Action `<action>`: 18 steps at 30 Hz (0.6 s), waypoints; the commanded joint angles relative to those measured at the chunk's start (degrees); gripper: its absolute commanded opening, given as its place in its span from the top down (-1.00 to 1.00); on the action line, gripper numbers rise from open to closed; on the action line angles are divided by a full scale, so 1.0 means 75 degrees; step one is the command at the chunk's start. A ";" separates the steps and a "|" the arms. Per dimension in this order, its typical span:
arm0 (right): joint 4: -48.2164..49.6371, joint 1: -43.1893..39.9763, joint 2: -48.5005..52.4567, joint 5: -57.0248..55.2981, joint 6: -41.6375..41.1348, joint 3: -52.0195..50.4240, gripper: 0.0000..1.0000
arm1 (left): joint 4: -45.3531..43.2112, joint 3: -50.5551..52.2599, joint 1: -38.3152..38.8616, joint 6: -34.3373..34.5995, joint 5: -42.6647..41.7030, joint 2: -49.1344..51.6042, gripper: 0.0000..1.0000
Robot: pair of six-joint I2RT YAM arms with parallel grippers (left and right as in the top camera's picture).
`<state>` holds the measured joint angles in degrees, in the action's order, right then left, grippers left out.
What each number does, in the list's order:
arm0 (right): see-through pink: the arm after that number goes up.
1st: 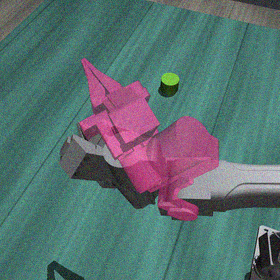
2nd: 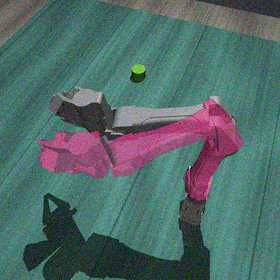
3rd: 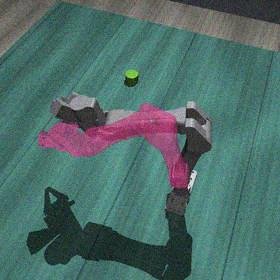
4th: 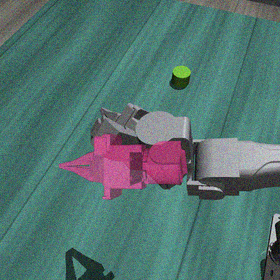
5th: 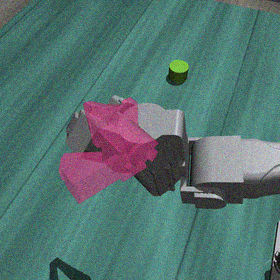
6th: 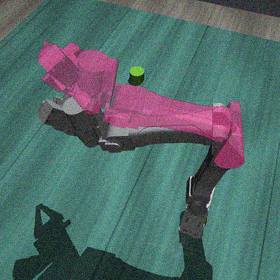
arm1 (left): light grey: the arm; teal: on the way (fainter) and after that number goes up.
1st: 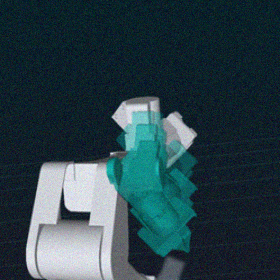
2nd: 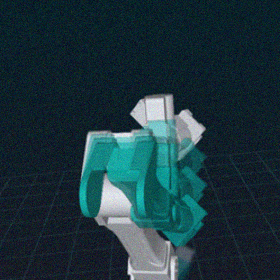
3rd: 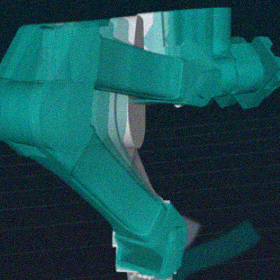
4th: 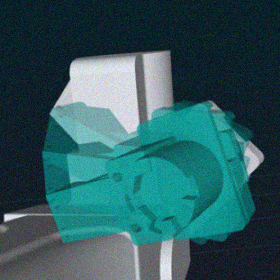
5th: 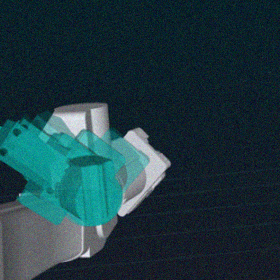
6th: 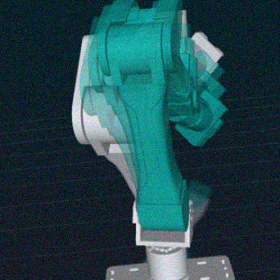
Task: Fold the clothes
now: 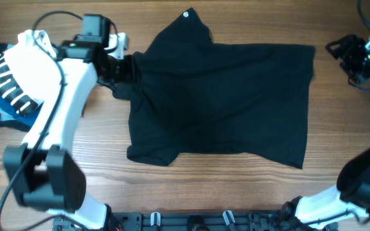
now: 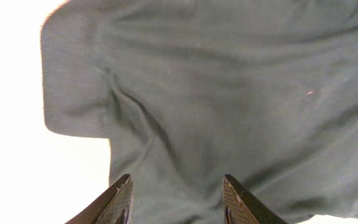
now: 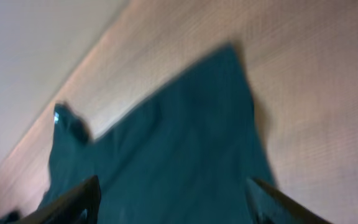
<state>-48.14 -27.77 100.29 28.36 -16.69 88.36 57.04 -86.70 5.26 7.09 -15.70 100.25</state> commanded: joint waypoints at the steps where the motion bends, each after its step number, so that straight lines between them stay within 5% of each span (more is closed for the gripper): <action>1: -0.1396 0.0006 -0.0498 -0.0979 -0.0119 0.0052 -0.53 | 0.0554 -0.0219 -0.0437 -0.0087 0.0020 -0.0717 0.06; 7: -0.3124 0.0187 -0.0458 -0.1740 -0.0169 -0.1233 -0.51 | 0.1501 -0.0213 -0.1055 -0.0085 0.0017 -0.0758 0.08; 18: -0.2197 0.0822 -0.0458 -0.1985 -0.0906 -0.4782 -0.75 | 0.1431 -0.0216 -0.1888 -0.0090 0.0044 -0.0761 -0.06</action>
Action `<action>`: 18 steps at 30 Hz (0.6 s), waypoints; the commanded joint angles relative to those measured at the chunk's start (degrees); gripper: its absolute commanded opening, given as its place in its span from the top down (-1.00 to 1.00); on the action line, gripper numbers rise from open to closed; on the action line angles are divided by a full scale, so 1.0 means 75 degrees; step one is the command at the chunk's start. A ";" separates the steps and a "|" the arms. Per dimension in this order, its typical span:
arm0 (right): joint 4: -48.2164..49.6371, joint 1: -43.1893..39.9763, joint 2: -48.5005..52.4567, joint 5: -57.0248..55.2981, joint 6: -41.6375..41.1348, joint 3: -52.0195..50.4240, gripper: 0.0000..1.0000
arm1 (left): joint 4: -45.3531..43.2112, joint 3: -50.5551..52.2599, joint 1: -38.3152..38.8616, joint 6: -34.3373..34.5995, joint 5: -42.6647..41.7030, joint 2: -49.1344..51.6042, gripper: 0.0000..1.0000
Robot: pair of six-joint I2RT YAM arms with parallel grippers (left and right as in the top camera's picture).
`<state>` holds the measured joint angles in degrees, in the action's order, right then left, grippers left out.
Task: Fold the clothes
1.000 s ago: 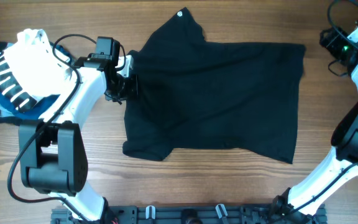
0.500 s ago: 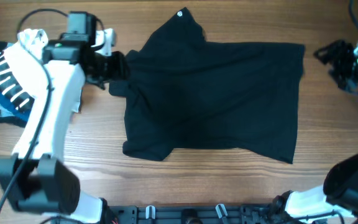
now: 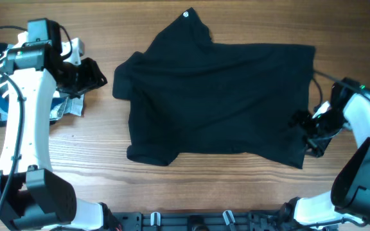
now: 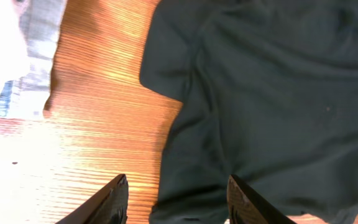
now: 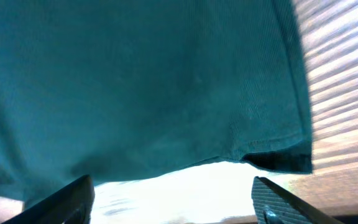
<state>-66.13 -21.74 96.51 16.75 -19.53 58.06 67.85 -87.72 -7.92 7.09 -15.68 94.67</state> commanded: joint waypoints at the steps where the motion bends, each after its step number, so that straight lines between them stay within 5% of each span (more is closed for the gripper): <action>1: 0.0256 0.0017 0.0047 -0.0399 -0.0583 -0.0924 -0.76 | -0.0012 -0.0079 -0.0131 -0.0090 0.0041 -0.0017 -0.07; 8: 0.1014 0.0017 0.0047 -0.0187 -0.1023 -0.1964 -0.67 | -0.0076 -0.0079 -0.0131 -0.0090 0.0041 -0.0017 -0.10; 10: 0.1186 0.0017 0.0044 -0.0143 -0.1020 -0.1947 -0.30 | -0.0140 -0.0079 -0.0131 -0.0090 0.0041 -0.0017 -0.11; 11: 0.1180 -0.0009 0.0029 -0.0160 -0.0994 -0.1851 0.18 | -0.0163 -0.0079 -0.0131 -0.0090 0.0038 -0.0017 -0.14; 12: 0.1119 -0.0055 0.0029 -0.0256 -0.0991 -0.1728 0.45 | -0.0163 -0.0079 -0.0131 -0.0090 0.0041 -0.0017 -0.15; 15: 0.0781 -0.0294 -0.0006 -0.0737 -0.0991 -0.1166 0.89 | -0.0152 -0.0079 -0.0131 -0.0090 0.0038 -0.0017 -0.15; 18: 0.0309 -0.0624 -0.0119 -0.1207 -0.0988 -0.0507 0.91 | -0.0114 -0.0079 -0.0128 -0.0090 0.0038 -0.0017 -0.15</action>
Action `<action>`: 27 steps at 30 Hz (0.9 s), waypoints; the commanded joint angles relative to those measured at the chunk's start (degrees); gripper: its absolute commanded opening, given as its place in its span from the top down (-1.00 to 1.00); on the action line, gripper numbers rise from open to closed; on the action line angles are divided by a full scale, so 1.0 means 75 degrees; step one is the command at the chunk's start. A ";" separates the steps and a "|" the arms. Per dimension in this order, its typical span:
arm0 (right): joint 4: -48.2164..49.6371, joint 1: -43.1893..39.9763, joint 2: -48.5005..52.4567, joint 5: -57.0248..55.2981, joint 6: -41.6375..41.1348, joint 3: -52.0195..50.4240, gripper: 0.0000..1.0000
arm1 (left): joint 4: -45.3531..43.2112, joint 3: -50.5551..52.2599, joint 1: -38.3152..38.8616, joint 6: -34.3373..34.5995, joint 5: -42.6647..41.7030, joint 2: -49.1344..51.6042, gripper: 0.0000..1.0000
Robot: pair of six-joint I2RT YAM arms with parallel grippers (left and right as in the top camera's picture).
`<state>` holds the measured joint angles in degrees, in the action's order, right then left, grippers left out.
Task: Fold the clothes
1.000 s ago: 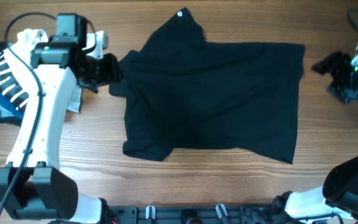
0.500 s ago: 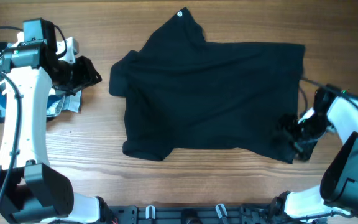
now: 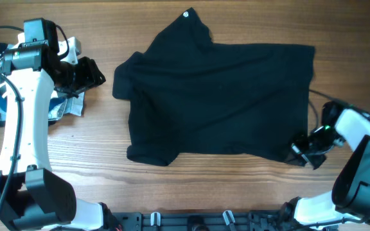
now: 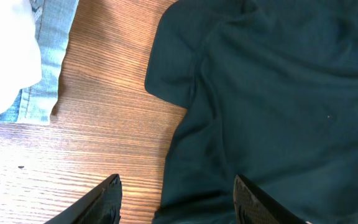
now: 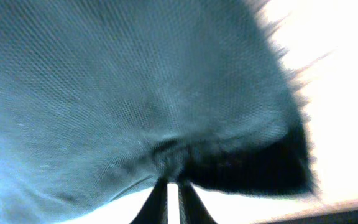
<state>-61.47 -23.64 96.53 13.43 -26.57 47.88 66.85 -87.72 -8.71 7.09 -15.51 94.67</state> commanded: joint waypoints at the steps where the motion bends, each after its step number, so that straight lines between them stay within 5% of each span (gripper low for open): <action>1: -0.0466 -0.0469 -0.0198 -0.0935 -0.0047 0.1037 0.91 | 0.0047 -0.0079 -0.0023 -0.0090 0.0015 -0.0017 -0.15; 7: -0.0813 -0.0697 -0.0810 -0.0769 0.0187 0.1428 0.87 | 0.0239 -0.0076 -0.0017 -0.0090 -0.0015 -0.0015 -0.12; 10: -0.0863 -0.0542 -0.0801 -0.0119 0.0597 0.1276 -0.08 | 0.0239 -0.0076 -0.0017 -0.0087 -0.0015 -0.0015 -0.13; 13: -0.0574 -0.0321 -0.0801 -0.0122 0.0481 0.0845 -0.40 | 0.0233 -0.0076 -0.0017 -0.0090 -0.0012 -0.0015 -0.13; 27: 0.1352 0.0009 -0.0801 0.0784 -0.0300 -0.0962 -0.43 | 0.0181 -0.0076 -0.0017 -0.0090 -0.0012 -0.0015 -0.17</action>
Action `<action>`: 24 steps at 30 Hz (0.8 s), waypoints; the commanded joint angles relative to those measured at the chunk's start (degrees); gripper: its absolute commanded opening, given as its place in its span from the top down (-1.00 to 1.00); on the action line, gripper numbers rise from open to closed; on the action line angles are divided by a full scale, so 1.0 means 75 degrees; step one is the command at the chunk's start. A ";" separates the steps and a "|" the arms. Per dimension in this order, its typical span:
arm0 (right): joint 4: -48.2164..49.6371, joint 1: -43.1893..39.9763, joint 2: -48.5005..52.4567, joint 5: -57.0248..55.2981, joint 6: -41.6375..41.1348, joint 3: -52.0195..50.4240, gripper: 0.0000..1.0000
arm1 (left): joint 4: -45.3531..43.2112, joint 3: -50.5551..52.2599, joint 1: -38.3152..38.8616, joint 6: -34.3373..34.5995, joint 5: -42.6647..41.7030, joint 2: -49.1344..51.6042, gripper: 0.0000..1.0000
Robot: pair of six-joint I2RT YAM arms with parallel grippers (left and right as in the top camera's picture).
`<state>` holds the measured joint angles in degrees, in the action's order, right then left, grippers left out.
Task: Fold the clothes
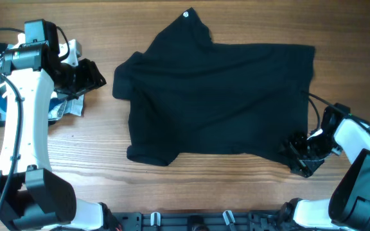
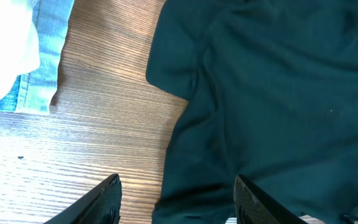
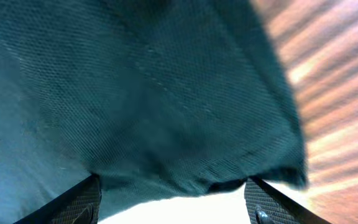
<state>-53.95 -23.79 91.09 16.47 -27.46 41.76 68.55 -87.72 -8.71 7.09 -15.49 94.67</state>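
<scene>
A black T-shirt (image 1: pixel 223 96) lies spread flat on the wooden table, neck toward the far edge. My left gripper (image 1: pixel 88 76) hangs open to the left of the shirt's left sleeve. In the left wrist view that gripper (image 2: pixel 176 202) holds nothing, with the sleeve and side of the shirt (image 2: pixel 272 93) below it. My right gripper (image 1: pixel 299 157) sits at the shirt's lower right hem corner. In the right wrist view it (image 3: pixel 173 202) is open, with the hem (image 3: pixel 229 180) lying between its spread fingers.
A pile of other clothes, with blue denim (image 2: pixel 42 68) and a white cloth (image 2: pixel 5 43), lies at the table's left edge under my left arm. A black rail (image 1: pixel 191 221) runs along the front edge.
My right gripper was shut on the lower right hem corner and now stands open around it. The corner looks slightly bunched. The left arm has barely moved.
My left gripper was at the shirt's left sleeve while the right arm was raised at the far right. Then the left gripper was back over the clothes pile with the sleeve lying flat, and the right one open at the lower right hem. It shut there, and is now open.
</scene>
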 commanded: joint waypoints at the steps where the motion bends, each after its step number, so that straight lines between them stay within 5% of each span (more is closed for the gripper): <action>1: 0.0379 0.0029 -0.0076 0.0326 -0.0204 -0.0178 -0.36 | -0.0044 -0.0076 -0.0017 -0.0090 -0.0015 -0.0015 -0.16; 3: 0.0382 0.0029 -0.0076 -0.0041 -0.0370 -0.0213 -0.08 | -0.0017 -0.0076 -0.0017 -0.0090 -0.0015 -0.0015 -0.16; 5: 0.0364 0.0026 -0.0076 -0.0364 -0.0367 -0.0213 0.58 | -0.0009 -0.0076 -0.0017 -0.0090 -0.0015 -0.0015 -0.16; 7: 0.0254 0.0012 -0.0079 -0.0688 -0.0361 -0.0114 0.91 | -0.0012 -0.0076 -0.0017 -0.0090 -0.0015 -0.0015 -0.17; 16: -0.1612 -0.0318 -0.0344 -0.2518 -0.0338 0.1961 0.91 | 0.0163 -0.0032 -0.0017 -0.0090 -0.0017 -0.0015 -0.17; 24: -0.1702 -0.0589 -0.0391 -0.2678 -0.0294 0.2119 0.91 | 0.0443 0.0898 0.0117 -0.0090 -0.0982 -0.0006 -0.15</action>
<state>-66.67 -27.90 88.82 -1.23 -29.78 57.17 71.33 -85.73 -8.69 7.09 -18.31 94.65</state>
